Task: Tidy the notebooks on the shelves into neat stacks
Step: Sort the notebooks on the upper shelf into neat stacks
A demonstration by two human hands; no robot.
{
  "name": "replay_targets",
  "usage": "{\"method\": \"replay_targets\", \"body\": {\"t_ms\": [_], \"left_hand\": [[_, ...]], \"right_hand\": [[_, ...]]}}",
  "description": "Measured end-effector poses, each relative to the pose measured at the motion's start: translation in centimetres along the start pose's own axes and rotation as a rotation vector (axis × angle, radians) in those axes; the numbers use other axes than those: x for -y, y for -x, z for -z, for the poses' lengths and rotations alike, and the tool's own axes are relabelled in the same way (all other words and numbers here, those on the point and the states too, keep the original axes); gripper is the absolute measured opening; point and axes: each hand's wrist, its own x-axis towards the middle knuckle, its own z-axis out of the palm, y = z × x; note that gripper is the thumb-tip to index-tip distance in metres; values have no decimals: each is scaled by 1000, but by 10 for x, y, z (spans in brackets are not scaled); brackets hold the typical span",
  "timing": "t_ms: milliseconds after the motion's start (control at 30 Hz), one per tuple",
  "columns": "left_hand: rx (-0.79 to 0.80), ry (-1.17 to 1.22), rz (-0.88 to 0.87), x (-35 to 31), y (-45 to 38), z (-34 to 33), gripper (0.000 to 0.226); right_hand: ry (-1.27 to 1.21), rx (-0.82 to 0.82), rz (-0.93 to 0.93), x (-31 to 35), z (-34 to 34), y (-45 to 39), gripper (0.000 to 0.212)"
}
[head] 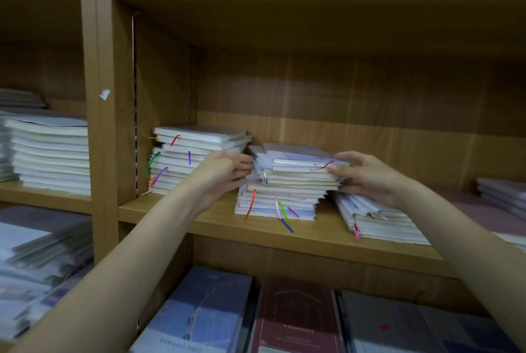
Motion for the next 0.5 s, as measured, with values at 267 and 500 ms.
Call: {"method": "replay_targets", "body": {"t_ms": [267, 500], "left_hand": [[108, 266, 167, -11, -8, -12, 39], [114, 224, 192, -15, -12, -18, 39]], "right_hand": [[67, -266, 151, 2, -4, -10, 37], [-72, -174, 6, 5, 3, -3, 34]]}}
